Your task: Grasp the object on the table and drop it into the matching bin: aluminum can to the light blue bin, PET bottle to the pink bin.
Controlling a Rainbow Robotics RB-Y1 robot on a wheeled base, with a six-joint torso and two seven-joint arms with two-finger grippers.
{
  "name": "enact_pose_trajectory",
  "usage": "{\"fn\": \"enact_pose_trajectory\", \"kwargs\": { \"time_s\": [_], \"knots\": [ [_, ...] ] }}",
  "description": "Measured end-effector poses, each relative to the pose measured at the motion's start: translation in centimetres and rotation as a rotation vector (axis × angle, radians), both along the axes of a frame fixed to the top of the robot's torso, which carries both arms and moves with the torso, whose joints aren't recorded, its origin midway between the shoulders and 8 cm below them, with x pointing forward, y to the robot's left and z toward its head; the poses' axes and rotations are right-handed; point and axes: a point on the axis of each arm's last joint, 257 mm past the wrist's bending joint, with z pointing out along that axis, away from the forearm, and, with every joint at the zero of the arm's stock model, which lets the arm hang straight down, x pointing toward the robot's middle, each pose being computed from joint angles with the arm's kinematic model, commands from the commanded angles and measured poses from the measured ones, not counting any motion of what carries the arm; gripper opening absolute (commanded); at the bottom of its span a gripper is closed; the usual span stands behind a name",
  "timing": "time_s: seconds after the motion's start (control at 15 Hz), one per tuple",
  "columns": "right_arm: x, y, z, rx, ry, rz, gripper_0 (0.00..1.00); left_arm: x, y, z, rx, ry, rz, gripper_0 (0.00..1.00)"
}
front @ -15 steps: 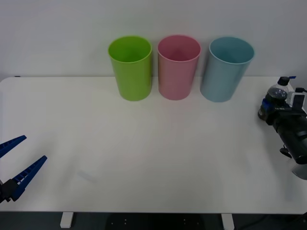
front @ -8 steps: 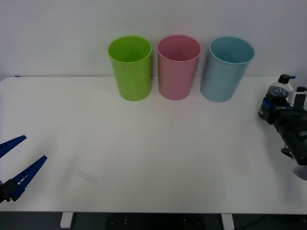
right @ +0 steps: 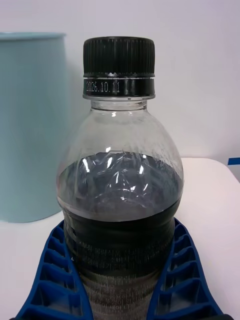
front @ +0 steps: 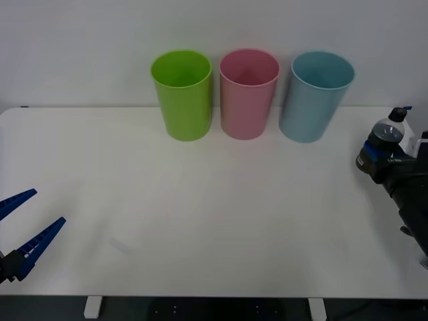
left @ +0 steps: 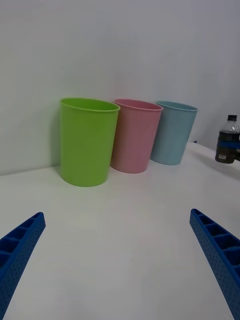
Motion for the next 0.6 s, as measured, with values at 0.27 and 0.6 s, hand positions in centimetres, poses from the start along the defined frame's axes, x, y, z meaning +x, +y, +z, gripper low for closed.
{"fn": "enact_pose_trajectory", "kwargs": {
  "time_s": [0.27, 0.6],
  "knots": [
    [-3.3, 2.6, 1.3, 0.047, -0.015, 0.089, 0.0, 0.0, 0.0, 0.0, 0.0, 0.0, 0.0, 1.0],
    [-7.4, 5.7, 3.1, 0.107, -0.032, 0.197, 0.0, 0.0, 0.0, 0.0, 0.0, 0.0, 0.0, 1.0]
  ]
}}
